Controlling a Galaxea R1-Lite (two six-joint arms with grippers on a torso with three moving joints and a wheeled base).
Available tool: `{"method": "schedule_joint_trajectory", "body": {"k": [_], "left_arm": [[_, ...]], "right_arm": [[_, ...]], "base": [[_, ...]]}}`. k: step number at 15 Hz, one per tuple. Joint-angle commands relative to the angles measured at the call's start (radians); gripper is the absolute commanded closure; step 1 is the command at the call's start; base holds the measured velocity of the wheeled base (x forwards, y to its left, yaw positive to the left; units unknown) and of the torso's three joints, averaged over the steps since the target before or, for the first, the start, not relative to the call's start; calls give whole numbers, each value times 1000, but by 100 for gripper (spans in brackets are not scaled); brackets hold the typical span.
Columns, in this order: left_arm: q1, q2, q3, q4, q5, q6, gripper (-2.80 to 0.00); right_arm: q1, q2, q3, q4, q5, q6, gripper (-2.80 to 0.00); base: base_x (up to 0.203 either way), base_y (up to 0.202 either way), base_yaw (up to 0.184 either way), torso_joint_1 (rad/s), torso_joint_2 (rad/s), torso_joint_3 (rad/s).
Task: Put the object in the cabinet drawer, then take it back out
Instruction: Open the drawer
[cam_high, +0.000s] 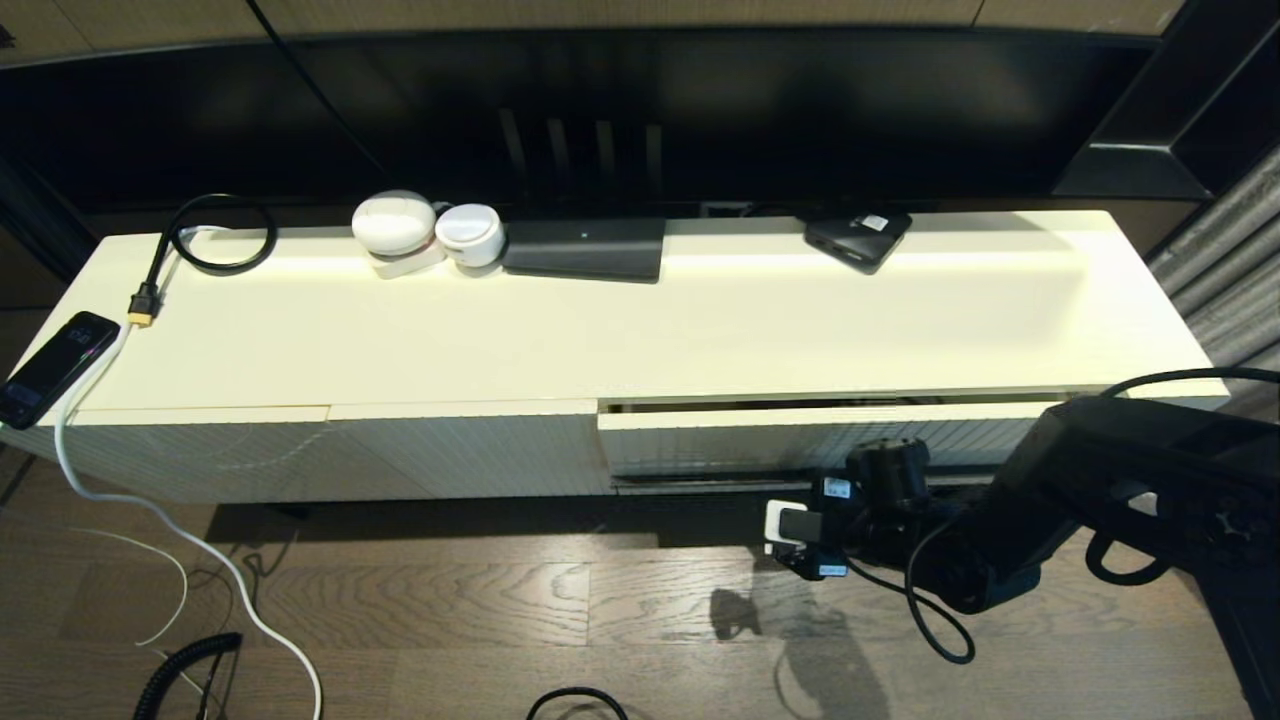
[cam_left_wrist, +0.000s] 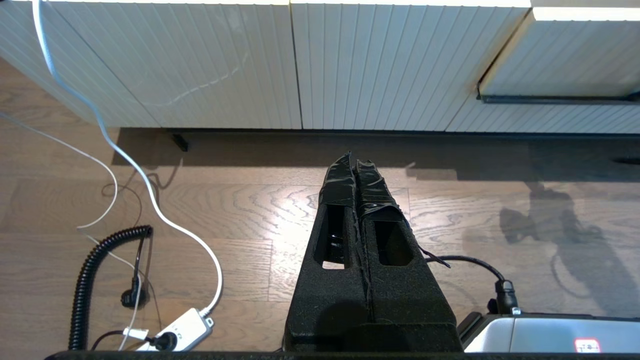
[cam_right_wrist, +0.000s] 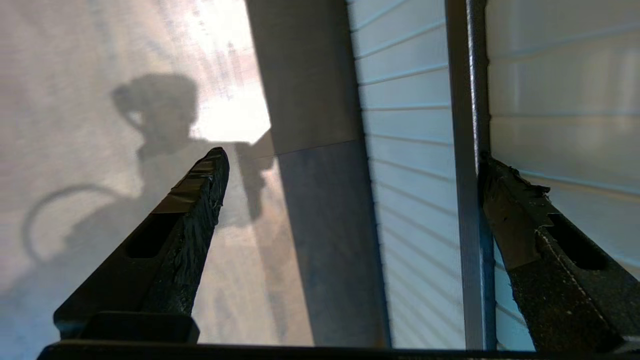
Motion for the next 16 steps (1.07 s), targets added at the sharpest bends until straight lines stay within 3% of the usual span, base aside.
{"method": "schedule_joint_trajectory", "body": {"k": [1, 16], "left_arm": [[0, 0, 1, 0, 0, -1, 0], [0, 0, 1, 0, 0, -1, 0]], "right_arm": [[5, -8, 13, -7, 0, -7, -280], [47, -106, 205, -14, -6, 4, -280]], "base": [[0, 0, 0, 0, 0, 0], [0, 0, 0, 0, 0, 0]]}}
